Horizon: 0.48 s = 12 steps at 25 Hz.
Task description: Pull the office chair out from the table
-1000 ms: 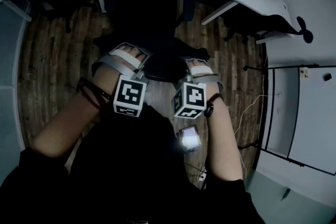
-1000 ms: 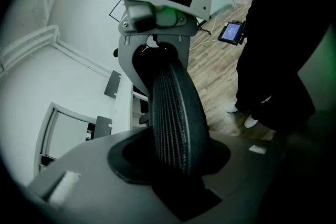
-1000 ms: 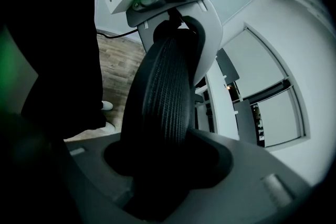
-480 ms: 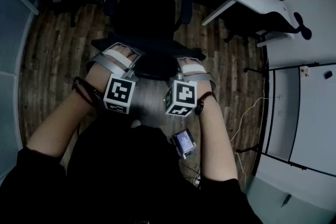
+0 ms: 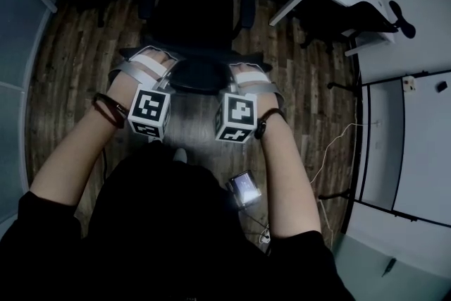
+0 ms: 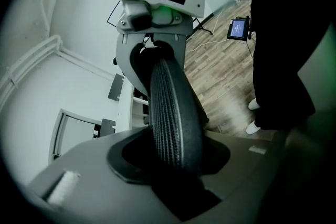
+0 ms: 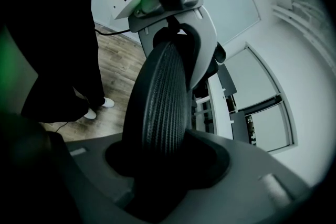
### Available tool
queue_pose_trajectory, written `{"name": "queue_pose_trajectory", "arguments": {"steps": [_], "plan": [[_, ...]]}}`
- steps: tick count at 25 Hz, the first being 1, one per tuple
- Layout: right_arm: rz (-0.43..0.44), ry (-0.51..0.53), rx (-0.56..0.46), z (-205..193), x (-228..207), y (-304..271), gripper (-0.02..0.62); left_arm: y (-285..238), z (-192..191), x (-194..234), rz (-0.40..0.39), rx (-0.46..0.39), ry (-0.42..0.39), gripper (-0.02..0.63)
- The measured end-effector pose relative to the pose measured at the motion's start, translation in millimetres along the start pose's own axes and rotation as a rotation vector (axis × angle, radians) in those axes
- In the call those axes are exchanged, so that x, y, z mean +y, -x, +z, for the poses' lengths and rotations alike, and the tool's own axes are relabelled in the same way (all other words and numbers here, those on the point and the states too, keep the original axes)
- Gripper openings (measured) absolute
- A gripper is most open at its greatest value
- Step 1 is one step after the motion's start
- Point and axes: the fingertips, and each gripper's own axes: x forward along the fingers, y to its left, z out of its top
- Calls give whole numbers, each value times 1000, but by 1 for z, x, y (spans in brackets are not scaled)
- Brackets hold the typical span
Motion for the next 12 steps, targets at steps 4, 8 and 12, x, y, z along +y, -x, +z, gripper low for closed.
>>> {"name": "queue_pose_trajectory", "arguments": {"steps": [4, 8, 12], "plan": [[-11, 7, 25, 6, 19, 11, 190, 18, 13, -18, -15, -31, 4, 175], [-5, -3, 34, 13, 31, 21, 190, 31, 18, -27, -20, -42, 1, 175], [4, -31, 40, 21, 35, 28, 201, 40, 20, -34, -65, -62, 23, 200]]}}
